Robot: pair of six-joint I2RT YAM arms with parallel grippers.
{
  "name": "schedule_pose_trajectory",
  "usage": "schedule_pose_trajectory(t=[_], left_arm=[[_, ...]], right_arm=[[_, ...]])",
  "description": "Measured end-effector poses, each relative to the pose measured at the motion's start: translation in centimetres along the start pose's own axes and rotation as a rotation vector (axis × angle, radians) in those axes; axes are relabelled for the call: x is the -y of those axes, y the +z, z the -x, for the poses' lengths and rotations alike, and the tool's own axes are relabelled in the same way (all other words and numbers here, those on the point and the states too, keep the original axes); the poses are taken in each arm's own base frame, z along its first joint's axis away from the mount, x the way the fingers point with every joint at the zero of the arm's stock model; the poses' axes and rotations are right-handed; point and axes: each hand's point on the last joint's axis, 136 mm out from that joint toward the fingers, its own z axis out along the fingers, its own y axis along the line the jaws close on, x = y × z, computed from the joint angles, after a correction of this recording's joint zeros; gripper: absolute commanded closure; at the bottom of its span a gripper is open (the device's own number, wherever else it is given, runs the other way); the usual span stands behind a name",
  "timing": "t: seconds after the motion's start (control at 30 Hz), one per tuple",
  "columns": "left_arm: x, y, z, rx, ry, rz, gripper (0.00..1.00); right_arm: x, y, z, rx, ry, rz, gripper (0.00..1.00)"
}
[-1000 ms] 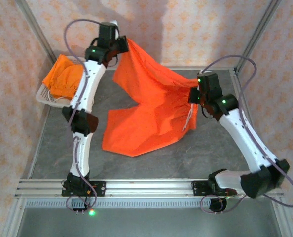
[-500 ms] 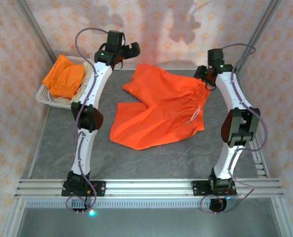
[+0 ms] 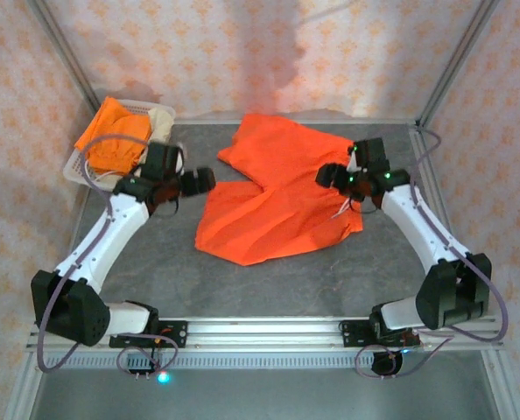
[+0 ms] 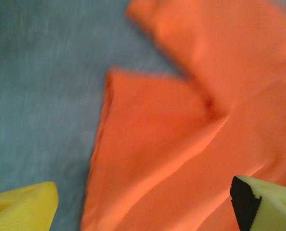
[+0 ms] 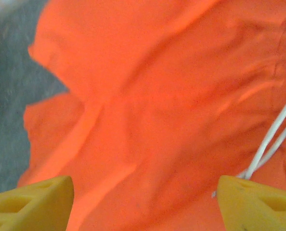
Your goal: Fold and stack the shorts
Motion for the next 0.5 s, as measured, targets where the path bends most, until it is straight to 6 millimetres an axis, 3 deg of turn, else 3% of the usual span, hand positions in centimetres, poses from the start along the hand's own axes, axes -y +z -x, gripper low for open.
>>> schedule_pose_trajectory(t=[0.07,0.13,0.2,0.33,0.5], left_arm=[[-2.7,1.5,-5.0,-0.098,-0.039,0.044,0.17],[-4.5,2.1,-8.8,-0.161,-0.068,0.067,0.20],[-5.5,2.5,-11.2,-0.199,-0.099,0.073,0.22],[-5.7,3.6,-13.0,-0.218,-0.149,0.038,0.28],[-4.5,5.4,-12.0,-0.191,-0.172,-0.029,0.31]], right_arm=[[1.2,0.2,-2.3,-0.032,0.021,-0.010,0.22],[2.0,0.1,-3.7,-0.044,0.033,-0.018,0.22],[2.3,-0.3,-4.3,-0.038,0.038,-0.015,0.22],[2.2,-1.5,-4.8,0.000,0.039,0.009,0.22],[2.4,-1.6,-5.0,0.015,0.045,0.018,0.22]])
